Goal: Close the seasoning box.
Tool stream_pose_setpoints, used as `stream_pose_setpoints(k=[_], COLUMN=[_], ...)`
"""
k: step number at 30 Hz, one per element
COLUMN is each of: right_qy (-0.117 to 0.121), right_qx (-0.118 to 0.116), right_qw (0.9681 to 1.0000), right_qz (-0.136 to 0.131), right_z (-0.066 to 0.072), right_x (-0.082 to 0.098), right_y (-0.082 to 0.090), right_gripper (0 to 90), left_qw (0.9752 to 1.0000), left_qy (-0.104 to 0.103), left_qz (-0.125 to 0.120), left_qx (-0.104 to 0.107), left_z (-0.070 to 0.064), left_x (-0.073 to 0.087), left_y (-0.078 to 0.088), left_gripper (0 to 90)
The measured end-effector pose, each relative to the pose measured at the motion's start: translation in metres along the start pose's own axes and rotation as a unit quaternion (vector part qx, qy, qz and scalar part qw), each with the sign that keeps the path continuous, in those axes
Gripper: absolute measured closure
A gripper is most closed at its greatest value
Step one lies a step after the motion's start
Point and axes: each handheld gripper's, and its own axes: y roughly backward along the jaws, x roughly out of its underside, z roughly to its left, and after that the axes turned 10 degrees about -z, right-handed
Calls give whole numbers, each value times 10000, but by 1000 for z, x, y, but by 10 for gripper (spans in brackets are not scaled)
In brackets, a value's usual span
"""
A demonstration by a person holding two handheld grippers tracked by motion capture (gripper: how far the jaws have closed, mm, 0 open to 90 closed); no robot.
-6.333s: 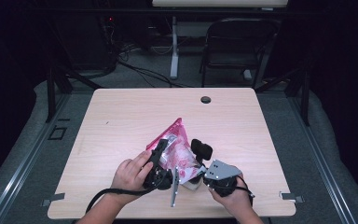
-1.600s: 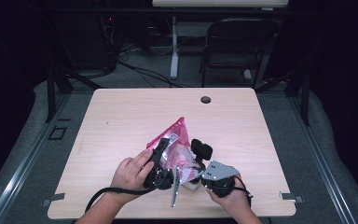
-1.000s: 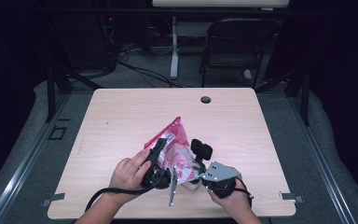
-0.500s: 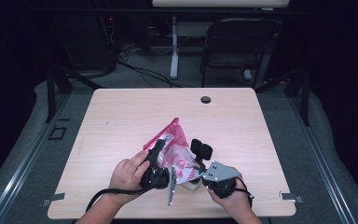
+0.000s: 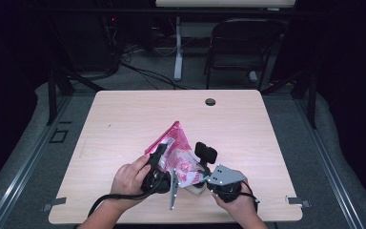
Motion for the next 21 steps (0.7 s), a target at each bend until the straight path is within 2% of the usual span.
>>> stream_pose_setpoints(k=[13,21], right_qy=[11,12], right_qx=[-6,8], right_qw=[10000,10000], right_qz=[-29,-51], right_z=[1,1], right_x=[-1,-1], right_y=[0,1], right_gripper=[900,900], left_qw=[9999,9996], left_qy=[39,170], left_qz=[106,126], left_qx=[126,192], left_z=[-3,-4], left_x=[3,6], left_y=[-1,-2], left_gripper=[706,709])
